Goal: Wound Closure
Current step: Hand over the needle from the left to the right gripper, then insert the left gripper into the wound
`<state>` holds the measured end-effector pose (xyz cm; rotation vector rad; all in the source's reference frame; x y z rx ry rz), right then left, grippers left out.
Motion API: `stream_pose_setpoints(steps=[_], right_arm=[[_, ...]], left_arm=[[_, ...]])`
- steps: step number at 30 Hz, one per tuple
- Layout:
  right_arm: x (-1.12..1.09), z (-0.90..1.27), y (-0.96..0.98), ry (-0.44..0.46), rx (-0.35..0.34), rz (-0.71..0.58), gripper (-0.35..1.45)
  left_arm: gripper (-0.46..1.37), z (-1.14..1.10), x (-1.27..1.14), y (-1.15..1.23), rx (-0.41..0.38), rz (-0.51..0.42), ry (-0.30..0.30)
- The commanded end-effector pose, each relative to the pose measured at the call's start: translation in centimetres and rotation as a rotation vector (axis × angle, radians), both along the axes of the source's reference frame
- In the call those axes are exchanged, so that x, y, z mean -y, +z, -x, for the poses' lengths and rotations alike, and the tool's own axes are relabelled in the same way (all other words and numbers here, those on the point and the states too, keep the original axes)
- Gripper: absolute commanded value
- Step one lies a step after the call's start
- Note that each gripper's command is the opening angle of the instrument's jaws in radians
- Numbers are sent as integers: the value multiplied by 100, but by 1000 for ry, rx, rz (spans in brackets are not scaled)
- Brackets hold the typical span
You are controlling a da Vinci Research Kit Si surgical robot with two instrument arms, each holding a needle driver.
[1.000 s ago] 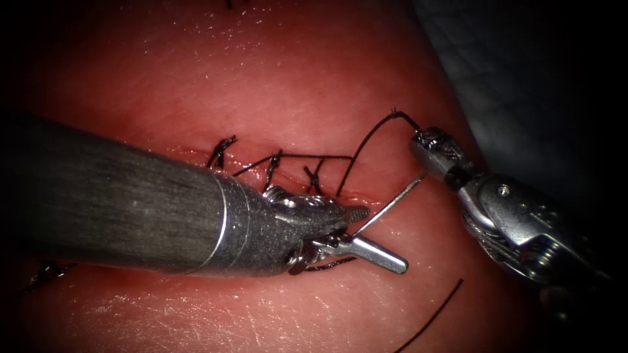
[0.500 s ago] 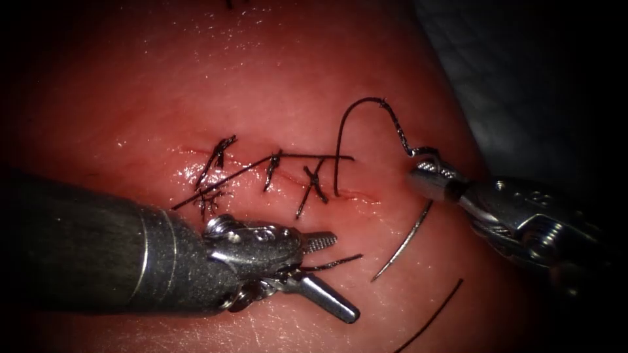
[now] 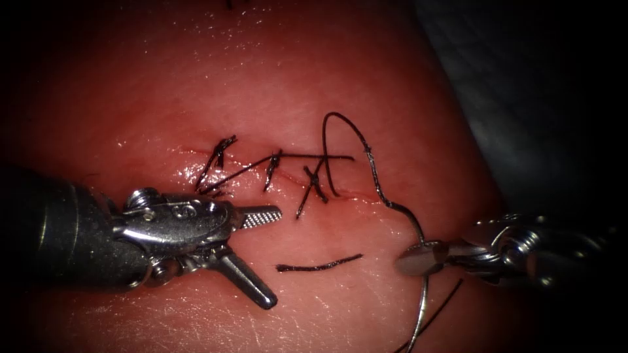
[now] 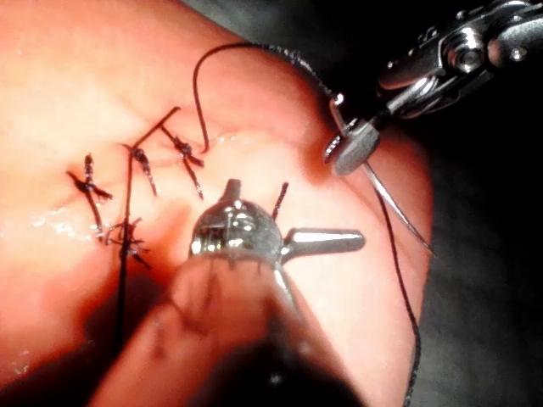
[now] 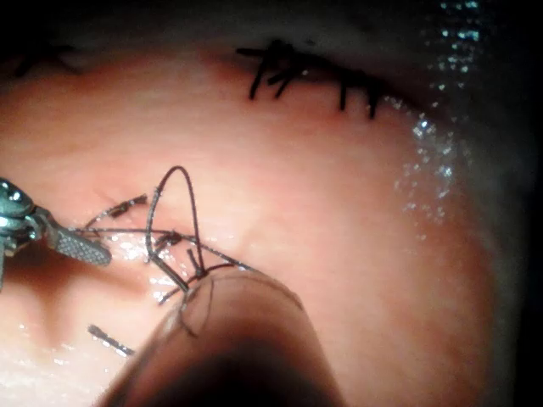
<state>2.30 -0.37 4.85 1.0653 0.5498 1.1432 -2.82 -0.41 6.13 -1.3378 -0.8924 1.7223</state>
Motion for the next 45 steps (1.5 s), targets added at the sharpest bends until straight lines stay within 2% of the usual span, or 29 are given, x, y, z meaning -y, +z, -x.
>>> stream_pose_setpoints(steps=[1,3,6,9,13,16,19,23,29,33,36,45], right_arm=[[3,-8,0,6,-69,8,-35],[4,-15,0,4,-102,20,-35],[0,-25,0,22,-125,60,-35],[-12,-30,-1,65,-207,92,-35],[-29,-30,-5,118,-271,213,-35],[-40,-29,-8,132,-367,327,-35],[-41,-30,-10,152,-423,348,-35],[-36,-33,-12,137,-458,370,-35],[-39,-33,-24,154,-508,413,-35],[-48,-33,-37,163,-531,430,-35],[-63,-32,-53,178,-553,454,-35],[-95,-29,-85,194,-556,521,-35]], left_arm=[[55,-3,2,9,-11,14,-5],[44,-4,1,15,-12,21,-4],[24,-7,0,29,-10,90,8],[2,-8,5,39,-11,121,13],[-17,-8,10,47,-15,128,13],[-35,-7,8,52,-14,129,14],[-35,-1,4,55,-17,134,10],[-35,14,-3,58,-22,151,2],[-35,24,-12,68,-28,162,-5],[-35,24,-16,77,-30,164,-7],[-35,23,-16,85,-32,168,-7],[-35,23,-10,97,-37,176,-5]])
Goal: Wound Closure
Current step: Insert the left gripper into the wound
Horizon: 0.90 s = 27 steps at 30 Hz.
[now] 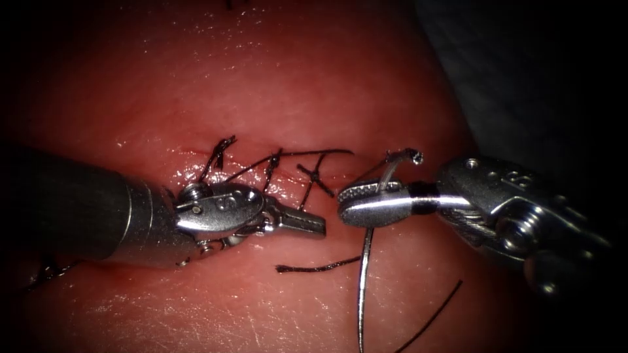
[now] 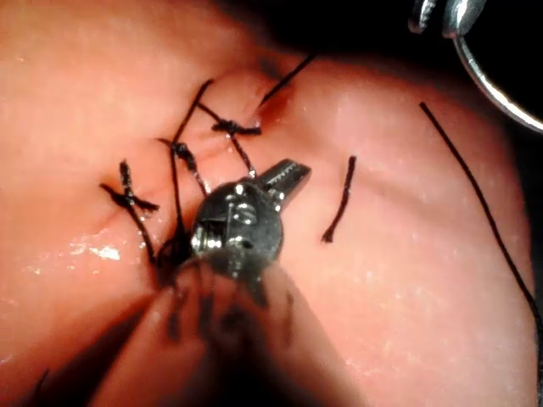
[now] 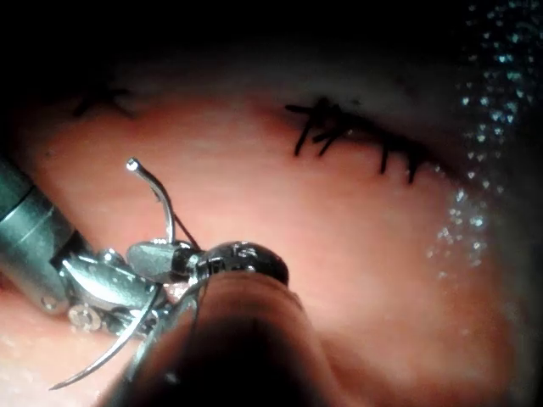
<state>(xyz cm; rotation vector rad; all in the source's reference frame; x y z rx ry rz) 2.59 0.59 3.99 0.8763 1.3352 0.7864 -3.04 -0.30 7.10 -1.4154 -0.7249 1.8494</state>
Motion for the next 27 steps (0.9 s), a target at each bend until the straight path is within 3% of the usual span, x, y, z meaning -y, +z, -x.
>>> stream_pose_setpoints(steps=[1,7,12,17,22,25,27], right_arm=[[-1,1,-1,3,4,8,-35],[-19,16,-12,37,-7,52,-35],[-21,23,-13,55,-2,74,-35],[-14,26,0,83,20,111,-35],[-4,34,22,114,12,142,-35],[1,41,35,124,28,146,-35],[5,46,42,132,35,143,-35]], left_arm=[[-35,0,0,0,3,-2,5],[-35,1,-1,-1,-7,9,9],[-35,2,-1,-1,-10,15,7],[-22,5,-3,-7,-22,42,-1],[-15,5,-14,-16,-120,108,-19],[-17,3,-20,-20,-184,117,1],[-32,3,-23,-22,-225,127,23]])
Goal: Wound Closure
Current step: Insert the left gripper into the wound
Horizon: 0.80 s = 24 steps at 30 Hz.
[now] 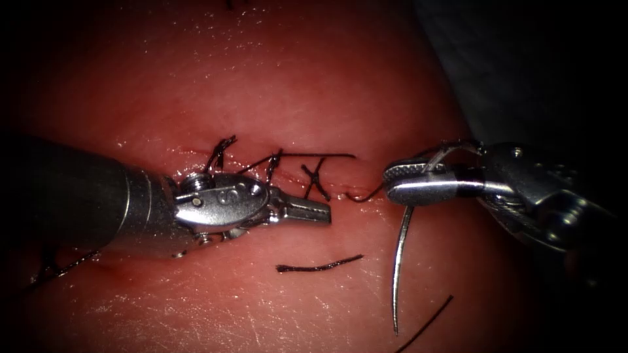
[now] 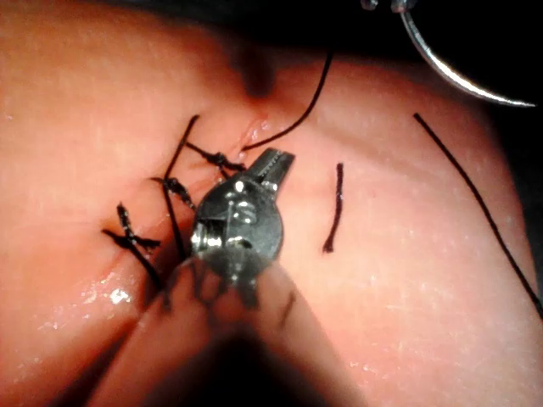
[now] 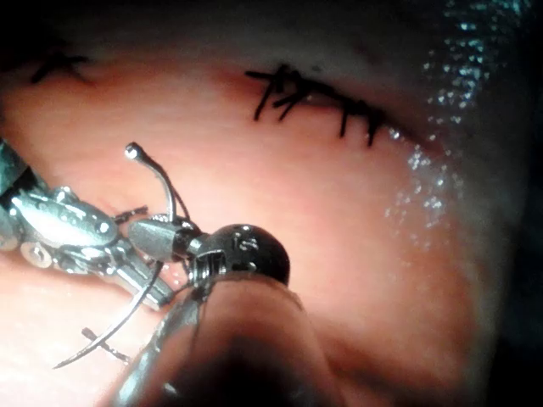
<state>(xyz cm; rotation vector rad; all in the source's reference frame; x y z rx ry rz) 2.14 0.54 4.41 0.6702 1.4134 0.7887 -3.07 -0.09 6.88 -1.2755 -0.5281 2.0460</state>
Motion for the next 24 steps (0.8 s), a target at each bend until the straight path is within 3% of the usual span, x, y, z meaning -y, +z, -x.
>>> stream_pose_setpoints(steps=[1,5,17,24], right_arm=[[2,4,6,10,8,1,-35],[-2,20,18,47,26,6,-35],[-10,32,17,76,40,3,-35],[-15,31,15,81,41,-2,-35]], left_arm=[[-35,0,-3,-1,-50,3,19],[-35,6,-6,0,-120,10,94],[-35,25,-7,13,-241,27,262],[-35,37,-8,30,-283,25,300]])
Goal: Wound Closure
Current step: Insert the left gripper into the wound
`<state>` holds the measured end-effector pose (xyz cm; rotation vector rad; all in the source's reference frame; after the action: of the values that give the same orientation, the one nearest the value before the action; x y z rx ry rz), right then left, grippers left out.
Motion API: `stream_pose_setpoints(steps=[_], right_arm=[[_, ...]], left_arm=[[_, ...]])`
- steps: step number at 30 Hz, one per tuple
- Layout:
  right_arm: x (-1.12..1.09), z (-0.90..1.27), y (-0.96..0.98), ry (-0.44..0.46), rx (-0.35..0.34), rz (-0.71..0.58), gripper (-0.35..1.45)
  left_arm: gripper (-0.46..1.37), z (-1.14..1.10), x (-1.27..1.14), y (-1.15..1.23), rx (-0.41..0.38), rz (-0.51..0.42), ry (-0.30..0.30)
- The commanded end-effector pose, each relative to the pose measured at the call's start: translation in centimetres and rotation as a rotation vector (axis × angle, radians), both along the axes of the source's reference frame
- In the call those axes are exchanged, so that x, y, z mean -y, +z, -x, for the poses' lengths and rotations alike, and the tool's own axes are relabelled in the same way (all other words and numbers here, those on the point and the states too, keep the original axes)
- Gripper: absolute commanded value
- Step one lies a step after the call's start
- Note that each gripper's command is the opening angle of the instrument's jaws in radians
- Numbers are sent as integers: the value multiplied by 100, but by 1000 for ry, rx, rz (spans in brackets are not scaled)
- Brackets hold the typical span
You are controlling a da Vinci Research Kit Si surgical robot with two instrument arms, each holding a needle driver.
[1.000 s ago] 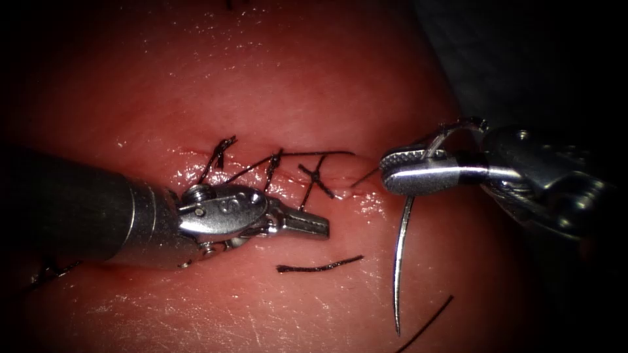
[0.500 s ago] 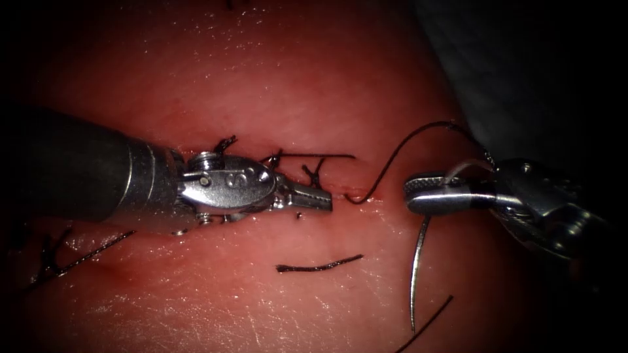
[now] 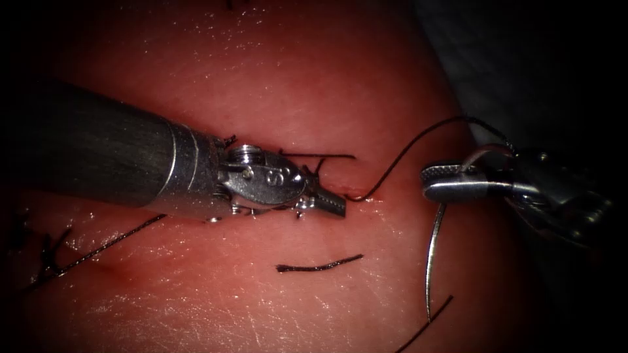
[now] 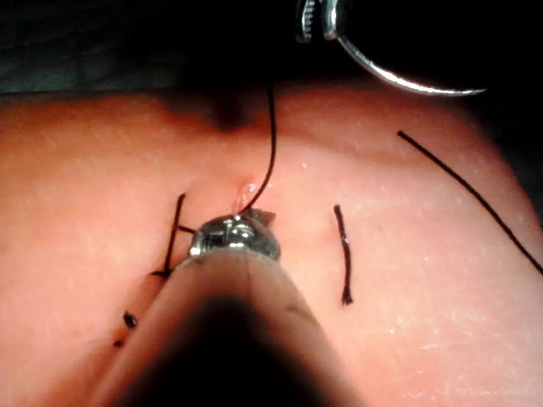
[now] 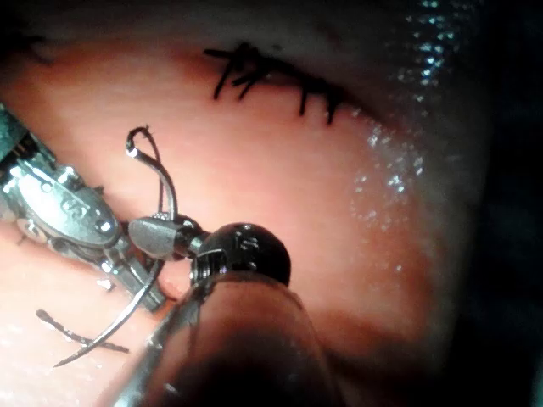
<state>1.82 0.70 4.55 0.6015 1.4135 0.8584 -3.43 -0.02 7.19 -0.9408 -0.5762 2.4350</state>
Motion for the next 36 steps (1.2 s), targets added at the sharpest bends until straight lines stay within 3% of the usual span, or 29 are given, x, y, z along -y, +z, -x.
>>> stream_pose_setpoints(steps=[1,4,9,19,22,24,29,36], right_arm=[[0,0,-1,3,5,-3,-35],[-1,0,-3,4,4,-11,-35],[1,-2,-8,4,5,-4,-35],[5,-6,-12,7,9,12,-35],[7,-10,-12,10,12,18,-35],[7,-13,-13,11,13,24,-35],[8,-17,-12,16,14,31,-35],[11,-25,-10,23,18,40,-35]], left_arm=[[-35,2,0,3,-6,-7,14],[-35,3,-3,14,-15,-3,15],[-35,-3,-11,36,-109,20,51],[-35,-22,-33,70,-240,74,61],[-35,-27,-37,76,-301,102,99],[-35,-30,-36,80,-352,108,156],[-35,-33,-26,85,-415,90,229],[-35,-35,-16,97,-496,112,282]])
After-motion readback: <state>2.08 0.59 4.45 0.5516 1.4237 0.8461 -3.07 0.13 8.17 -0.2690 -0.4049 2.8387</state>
